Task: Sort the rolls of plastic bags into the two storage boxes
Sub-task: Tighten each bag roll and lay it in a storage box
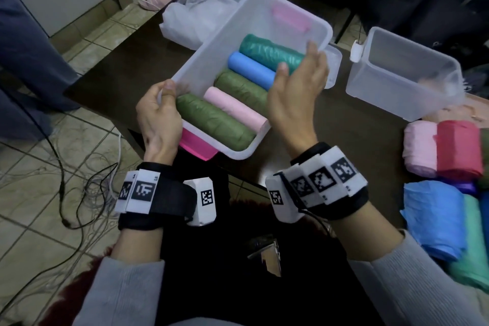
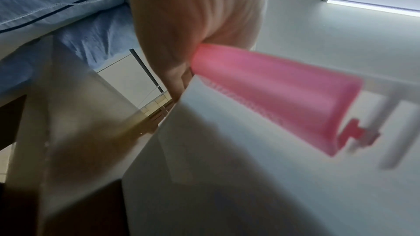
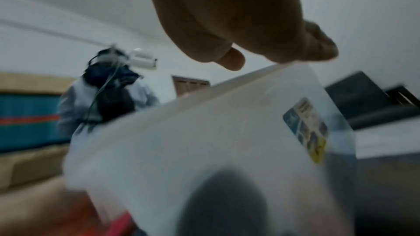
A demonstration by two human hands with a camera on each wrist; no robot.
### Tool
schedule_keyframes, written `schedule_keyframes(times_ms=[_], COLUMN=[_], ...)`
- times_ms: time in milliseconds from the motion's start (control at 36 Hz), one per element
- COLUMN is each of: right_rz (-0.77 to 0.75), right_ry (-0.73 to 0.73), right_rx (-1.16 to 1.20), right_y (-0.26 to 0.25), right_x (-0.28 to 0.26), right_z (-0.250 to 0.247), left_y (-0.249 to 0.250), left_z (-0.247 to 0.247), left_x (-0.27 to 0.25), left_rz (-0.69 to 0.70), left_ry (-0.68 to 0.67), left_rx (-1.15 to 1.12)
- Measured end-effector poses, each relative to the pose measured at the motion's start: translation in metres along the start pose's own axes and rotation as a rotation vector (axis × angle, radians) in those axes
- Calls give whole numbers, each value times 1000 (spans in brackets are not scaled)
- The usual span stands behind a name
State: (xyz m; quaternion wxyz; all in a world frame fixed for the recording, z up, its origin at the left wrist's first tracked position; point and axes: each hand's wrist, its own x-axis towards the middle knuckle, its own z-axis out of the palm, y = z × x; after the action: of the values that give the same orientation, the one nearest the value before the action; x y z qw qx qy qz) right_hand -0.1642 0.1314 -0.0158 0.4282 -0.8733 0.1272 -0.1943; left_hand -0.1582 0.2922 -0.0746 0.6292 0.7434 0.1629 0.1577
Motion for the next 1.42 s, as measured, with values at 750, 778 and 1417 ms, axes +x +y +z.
schedule_keyframes(times_ms=[750,778,1417], right_rz=[394,393,302], right_ry=[-209,-212,-115], right_rx=[275,269,-121], right_y=[35,35,119], right_x=[30,30,11], right_z=[-10,-10,-97], left_y=[22,22,89], left_z=[21,21,93], left_x=[10,10,-111], left_rz=[-66,-68,727], left_ry=[-16,-16,-298], left_rx=[202,206,154])
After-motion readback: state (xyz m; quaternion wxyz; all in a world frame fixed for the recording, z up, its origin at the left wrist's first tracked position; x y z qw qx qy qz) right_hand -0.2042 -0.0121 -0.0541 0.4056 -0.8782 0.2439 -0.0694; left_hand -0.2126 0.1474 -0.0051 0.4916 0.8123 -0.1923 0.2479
